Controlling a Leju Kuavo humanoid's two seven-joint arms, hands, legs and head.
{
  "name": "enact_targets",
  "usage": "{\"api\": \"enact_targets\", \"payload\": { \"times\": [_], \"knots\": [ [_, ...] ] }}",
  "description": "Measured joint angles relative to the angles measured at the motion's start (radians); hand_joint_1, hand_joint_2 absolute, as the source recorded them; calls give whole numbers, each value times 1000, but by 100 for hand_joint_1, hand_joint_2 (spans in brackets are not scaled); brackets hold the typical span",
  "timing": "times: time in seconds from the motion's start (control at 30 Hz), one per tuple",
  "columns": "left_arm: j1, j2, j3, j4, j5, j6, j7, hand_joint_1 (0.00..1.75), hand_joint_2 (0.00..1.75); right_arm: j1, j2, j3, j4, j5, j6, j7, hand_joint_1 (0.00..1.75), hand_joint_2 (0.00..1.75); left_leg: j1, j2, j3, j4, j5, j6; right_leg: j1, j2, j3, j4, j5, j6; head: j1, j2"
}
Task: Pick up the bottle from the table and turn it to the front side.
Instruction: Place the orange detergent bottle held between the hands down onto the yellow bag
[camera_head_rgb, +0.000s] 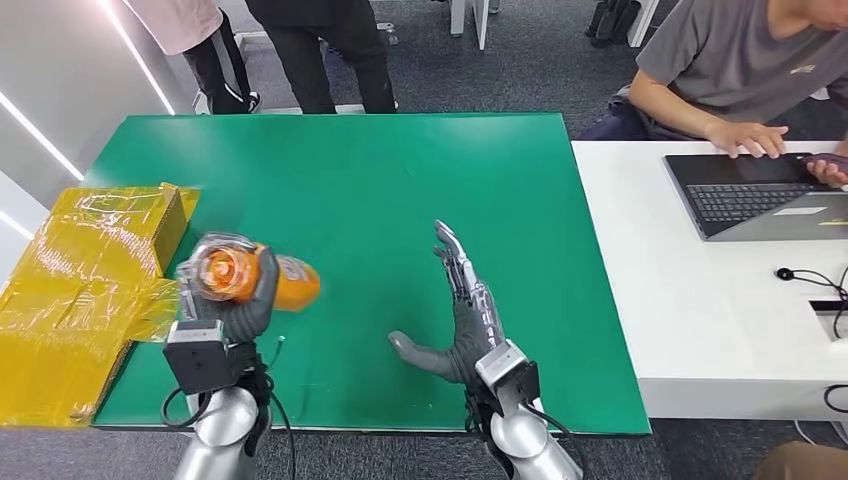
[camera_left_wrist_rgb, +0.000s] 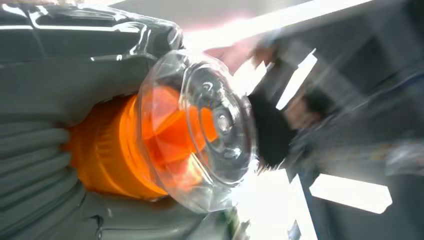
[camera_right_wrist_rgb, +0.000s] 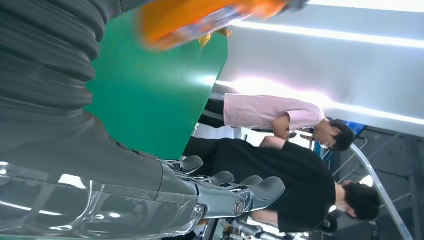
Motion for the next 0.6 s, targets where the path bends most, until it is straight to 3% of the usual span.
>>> {"api": "enact_targets", "payload": {
  "times": [0.07,0.2,0.43,0.6],
  "knots": [
    [-3,21,0,-31,-79,47,0,175,175,10,-2,0,-14,0,1,0,0,175,0,-1,0,0,0,0,0,-1,0,0,0,0,0,0],
    [7,40,25,-91,-323,54,0,175,175,17,-5,0,-28,-6,9,10,0,175,0,0,0,0,0,0,0,0,0,0,-1,0,0,0],
    [43,94,155,-188,-697,55,1,175,175,34,-18,0,-36,-22,5,16,0,175,0,0,0,0,0,0,0,0,0,0,-1,0,0,0],
    [44,134,220,-218,-747,55,7,175,175,42,-25,0,-42,-22,1,13,0,175,0,0,0,-1,0,0,0,0,0,0,-1,-1,0,0]
  ]
}}
